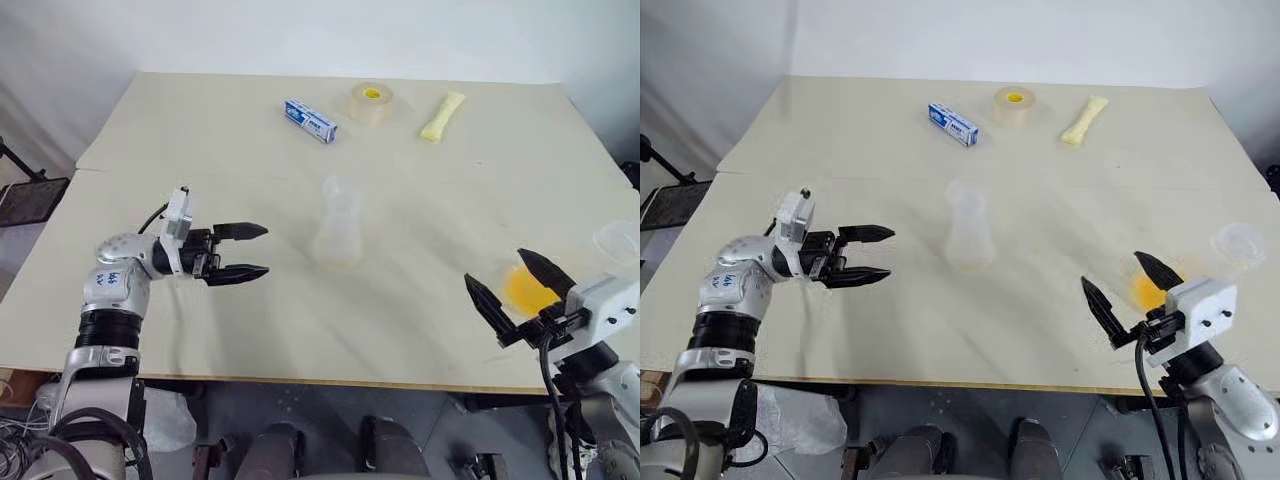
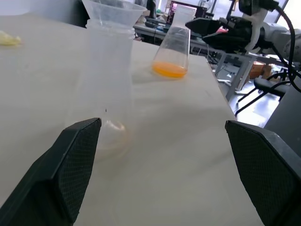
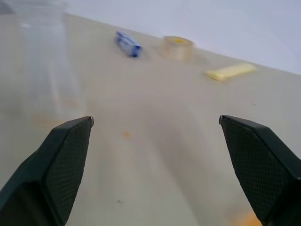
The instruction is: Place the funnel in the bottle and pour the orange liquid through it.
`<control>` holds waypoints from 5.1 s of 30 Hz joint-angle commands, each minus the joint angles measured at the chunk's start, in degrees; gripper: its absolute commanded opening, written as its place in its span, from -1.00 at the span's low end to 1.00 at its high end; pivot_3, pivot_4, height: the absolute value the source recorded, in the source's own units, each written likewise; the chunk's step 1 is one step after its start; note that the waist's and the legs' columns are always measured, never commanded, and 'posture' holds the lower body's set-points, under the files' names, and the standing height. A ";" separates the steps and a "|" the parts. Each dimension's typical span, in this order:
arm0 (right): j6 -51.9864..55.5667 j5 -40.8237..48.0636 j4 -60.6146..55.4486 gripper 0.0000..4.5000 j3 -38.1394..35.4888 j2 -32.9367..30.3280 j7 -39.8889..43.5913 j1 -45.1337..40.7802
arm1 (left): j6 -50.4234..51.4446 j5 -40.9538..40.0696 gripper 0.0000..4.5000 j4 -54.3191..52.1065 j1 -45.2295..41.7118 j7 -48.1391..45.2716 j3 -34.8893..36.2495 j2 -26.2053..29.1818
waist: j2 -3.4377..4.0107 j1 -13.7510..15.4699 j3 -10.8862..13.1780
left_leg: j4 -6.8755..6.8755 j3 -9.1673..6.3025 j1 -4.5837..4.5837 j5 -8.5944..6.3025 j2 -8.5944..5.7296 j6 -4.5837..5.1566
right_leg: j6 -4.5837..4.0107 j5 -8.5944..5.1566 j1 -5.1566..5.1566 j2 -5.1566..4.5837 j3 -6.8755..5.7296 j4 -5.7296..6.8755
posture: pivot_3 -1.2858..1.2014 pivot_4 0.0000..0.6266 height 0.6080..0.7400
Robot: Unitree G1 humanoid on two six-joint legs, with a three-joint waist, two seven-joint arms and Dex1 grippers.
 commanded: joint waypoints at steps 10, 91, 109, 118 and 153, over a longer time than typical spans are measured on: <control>-2.87 -3.00 -14.02 1.00 -5.60 14.77 -11.47 19.00 | -6.09 -1.40 0.99 3.29 0.21 -5.34 0.05 -3.73 | 0.04 -0.77 -0.07 | -0.23 0.33 0.25 0.00 0.06 0.01 | -0.02 -0.01 -0.07 0.12 0.37 0.06 | 0.03 -0.52 1.00; 16.65 -19.10 8.91 0.10 22.51 -12.59 -13.18 -50.27 | -14.59 -0.81 1.00 10.71 -4.56 -0.88 1.97 -5.01 | 0.08 -1.94 -0.08 | -0.32 0.28 -0.05 0.00 -0.04 0.07 | -0.06 -0.03 -0.34 0.01 0.29 0.02 | 0.03 -0.52 1.00; 0.68 -49.99 25.24 0.10 45.35 -9.05 -8.93 -66.42 | -17.90 -1.30 1.00 12.86 -5.79 -1.84 5.17 -5.12 | 0.08 -2.39 -0.08 | -0.32 0.27 -0.10 0.00 -0.02 0.06 | -0.06 -0.03 -0.44 0.03 0.24 0.08 | 0.03 -0.52 1.00; -10.09 -62.38 30.72 0.10 48.25 -10.26 -6.76 -68.35 | -17.60 -1.02 1.00 11.35 -5.38 0.37 5.67 -5.91 | 0.08 -3.20 -0.08 | -0.34 0.24 -0.11 0.00 -0.03 0.05 | -0.06 -0.03 -0.46 0.02 0.22 0.09 | 0.03 -0.52 1.00; -28.32 -78.67 42.94 0.10 47.07 -10.40 -10.33 -74.37 | -15.94 -1.16 1.00 8.77 -4.32 1.38 5.71 -5.61 | 0.08 -3.69 -0.08 | -0.36 0.24 -0.12 0.00 0.00 0.02 | -0.06 -0.03 -0.50 0.03 0.20 0.11 | 0.03 -0.52 1.00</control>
